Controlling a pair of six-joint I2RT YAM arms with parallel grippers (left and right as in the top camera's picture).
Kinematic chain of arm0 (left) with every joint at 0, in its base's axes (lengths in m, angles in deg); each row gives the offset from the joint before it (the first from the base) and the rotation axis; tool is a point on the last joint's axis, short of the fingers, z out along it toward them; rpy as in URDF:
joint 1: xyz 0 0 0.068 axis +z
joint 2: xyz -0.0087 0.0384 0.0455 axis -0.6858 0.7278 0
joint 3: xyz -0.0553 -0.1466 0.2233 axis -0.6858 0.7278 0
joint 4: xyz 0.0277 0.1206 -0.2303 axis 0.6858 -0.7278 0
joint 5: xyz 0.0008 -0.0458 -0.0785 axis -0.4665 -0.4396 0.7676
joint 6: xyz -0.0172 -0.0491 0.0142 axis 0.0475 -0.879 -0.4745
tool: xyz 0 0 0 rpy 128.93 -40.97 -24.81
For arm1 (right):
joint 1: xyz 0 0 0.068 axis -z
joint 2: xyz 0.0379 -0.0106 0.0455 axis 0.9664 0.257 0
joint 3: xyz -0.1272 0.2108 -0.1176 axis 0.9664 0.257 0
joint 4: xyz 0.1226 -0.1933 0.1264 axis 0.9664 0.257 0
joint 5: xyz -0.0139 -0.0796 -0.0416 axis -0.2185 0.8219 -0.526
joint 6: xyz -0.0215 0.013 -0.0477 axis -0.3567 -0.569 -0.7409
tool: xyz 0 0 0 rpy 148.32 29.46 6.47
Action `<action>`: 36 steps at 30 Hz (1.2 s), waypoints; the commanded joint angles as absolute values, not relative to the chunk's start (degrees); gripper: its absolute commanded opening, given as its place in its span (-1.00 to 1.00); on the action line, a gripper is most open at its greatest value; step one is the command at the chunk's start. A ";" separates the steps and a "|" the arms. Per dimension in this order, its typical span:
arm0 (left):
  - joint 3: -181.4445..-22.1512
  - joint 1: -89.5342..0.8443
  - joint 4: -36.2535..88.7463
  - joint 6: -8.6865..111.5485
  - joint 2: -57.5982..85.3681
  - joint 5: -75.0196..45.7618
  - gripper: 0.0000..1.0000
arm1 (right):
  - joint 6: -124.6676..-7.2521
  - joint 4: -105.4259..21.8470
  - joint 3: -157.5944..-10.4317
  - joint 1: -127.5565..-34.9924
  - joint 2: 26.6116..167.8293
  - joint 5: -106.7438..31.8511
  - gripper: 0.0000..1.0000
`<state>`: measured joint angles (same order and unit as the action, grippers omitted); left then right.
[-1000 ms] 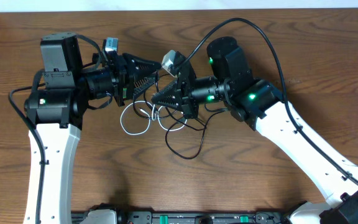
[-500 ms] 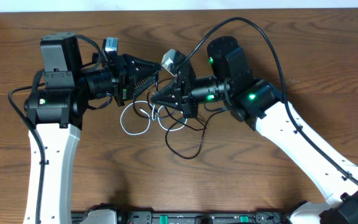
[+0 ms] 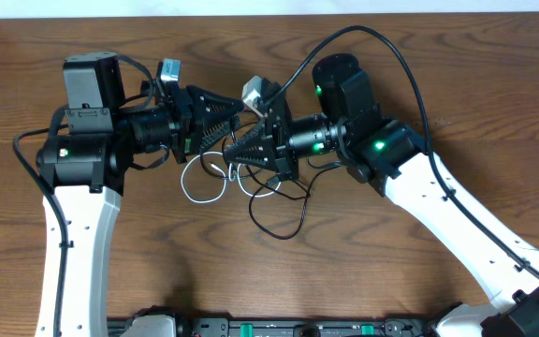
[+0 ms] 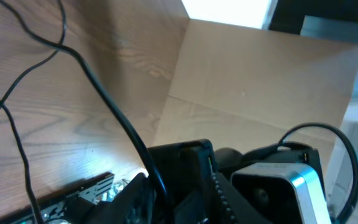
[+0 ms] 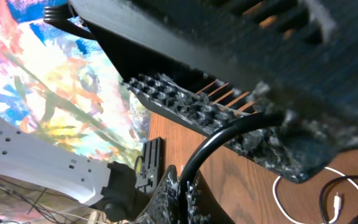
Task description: Untangle cables
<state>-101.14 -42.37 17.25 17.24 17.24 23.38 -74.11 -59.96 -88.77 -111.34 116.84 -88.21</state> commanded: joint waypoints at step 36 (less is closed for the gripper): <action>-102.85 -42.48 56.77 -12.03 16.19 15.77 -0.85 | -69.81 -40.03 -89.09 -100.54 116.77 -77.50 0.99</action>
